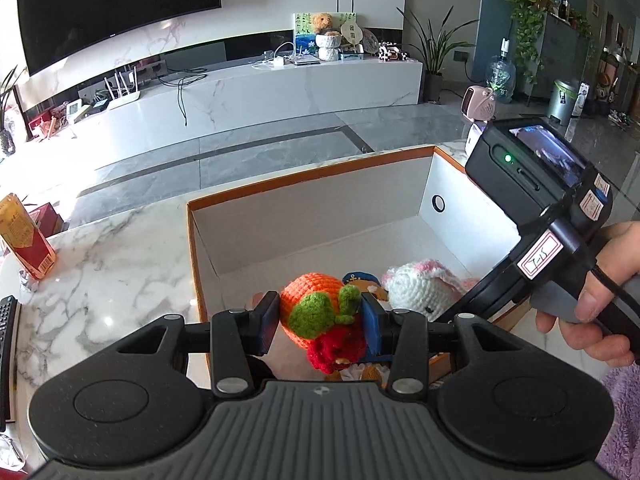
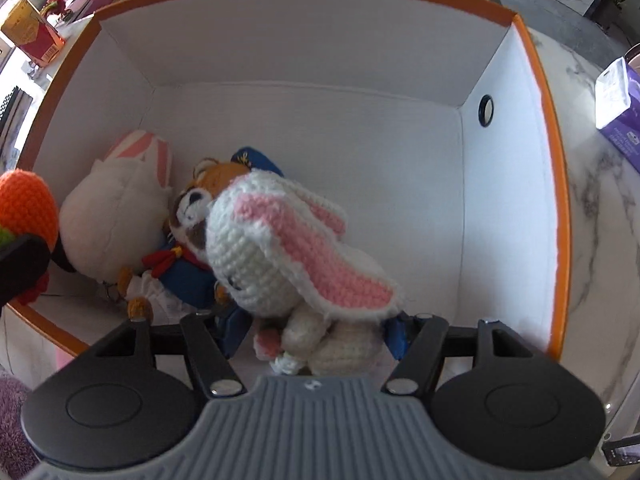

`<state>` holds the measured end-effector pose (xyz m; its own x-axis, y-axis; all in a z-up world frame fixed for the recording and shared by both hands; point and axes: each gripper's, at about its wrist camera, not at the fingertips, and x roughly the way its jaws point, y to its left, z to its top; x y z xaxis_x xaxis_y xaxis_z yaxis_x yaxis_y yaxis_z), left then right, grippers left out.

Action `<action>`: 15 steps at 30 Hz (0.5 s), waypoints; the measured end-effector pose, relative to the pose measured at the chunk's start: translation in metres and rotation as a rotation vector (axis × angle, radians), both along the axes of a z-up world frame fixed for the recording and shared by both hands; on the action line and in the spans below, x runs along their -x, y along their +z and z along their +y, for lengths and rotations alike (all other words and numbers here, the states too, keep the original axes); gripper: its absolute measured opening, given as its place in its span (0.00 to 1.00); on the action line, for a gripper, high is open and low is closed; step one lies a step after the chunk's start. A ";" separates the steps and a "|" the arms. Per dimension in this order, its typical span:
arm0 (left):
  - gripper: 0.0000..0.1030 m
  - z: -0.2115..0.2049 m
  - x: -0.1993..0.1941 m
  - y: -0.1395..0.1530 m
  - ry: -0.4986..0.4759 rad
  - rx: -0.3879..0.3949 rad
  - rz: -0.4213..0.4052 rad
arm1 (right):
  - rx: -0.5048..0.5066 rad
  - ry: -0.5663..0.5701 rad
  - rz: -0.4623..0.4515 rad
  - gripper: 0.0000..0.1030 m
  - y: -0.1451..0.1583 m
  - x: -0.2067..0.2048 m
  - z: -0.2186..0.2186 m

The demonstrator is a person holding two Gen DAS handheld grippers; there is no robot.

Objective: Organize objects
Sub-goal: 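Lift both crocheted toys over the shoebox and release them inside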

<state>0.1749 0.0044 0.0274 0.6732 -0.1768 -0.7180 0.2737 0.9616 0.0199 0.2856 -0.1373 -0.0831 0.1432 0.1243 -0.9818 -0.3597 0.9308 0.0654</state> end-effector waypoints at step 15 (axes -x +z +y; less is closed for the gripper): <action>0.48 -0.006 -0.005 0.000 -0.003 -0.010 0.012 | -0.053 0.068 -0.137 0.84 0.041 0.011 -0.018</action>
